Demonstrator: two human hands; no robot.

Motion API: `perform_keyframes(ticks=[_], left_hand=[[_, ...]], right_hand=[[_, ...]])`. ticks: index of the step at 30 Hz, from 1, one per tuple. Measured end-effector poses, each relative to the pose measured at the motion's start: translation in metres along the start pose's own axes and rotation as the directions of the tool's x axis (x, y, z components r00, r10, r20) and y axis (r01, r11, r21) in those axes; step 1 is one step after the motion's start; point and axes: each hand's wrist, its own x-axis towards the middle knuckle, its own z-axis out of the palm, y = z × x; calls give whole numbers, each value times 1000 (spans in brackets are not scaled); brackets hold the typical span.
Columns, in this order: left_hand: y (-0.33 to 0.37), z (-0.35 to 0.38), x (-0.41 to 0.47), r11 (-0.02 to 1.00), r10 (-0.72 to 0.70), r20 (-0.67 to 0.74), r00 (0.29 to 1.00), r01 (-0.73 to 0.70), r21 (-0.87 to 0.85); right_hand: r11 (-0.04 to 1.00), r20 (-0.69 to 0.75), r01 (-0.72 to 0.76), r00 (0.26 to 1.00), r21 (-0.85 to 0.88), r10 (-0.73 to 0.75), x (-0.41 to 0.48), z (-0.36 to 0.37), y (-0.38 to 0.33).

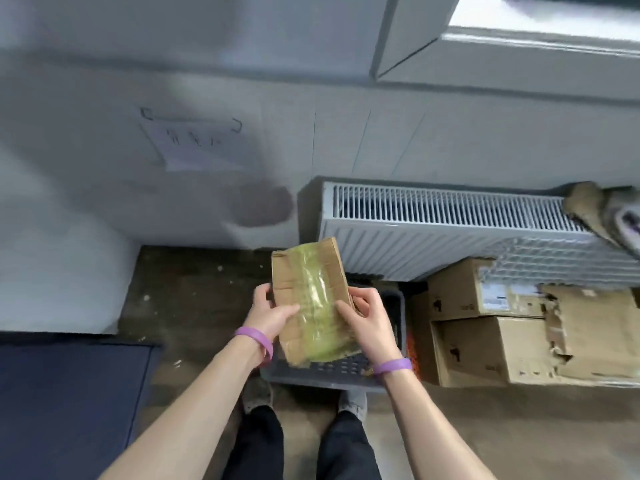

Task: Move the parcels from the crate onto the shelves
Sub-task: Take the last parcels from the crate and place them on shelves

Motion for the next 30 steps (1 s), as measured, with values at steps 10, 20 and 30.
perform_keyframes(ticks=[10,20,30], left_hand=[[74,-5,-101,918,395,-22,918,-394,45],[85,-11,-127,873,487,-38,873,-487,-1],[100,-33,-136,842,539,48,841,-536,-68]], right_hand=[[987,95,144,986,-65,-137,-51,-20,-90],[909,31,410,912,-74,-409,-66,-18,-110],[970,119,107,984,217,-135,-48,-5,-115]])
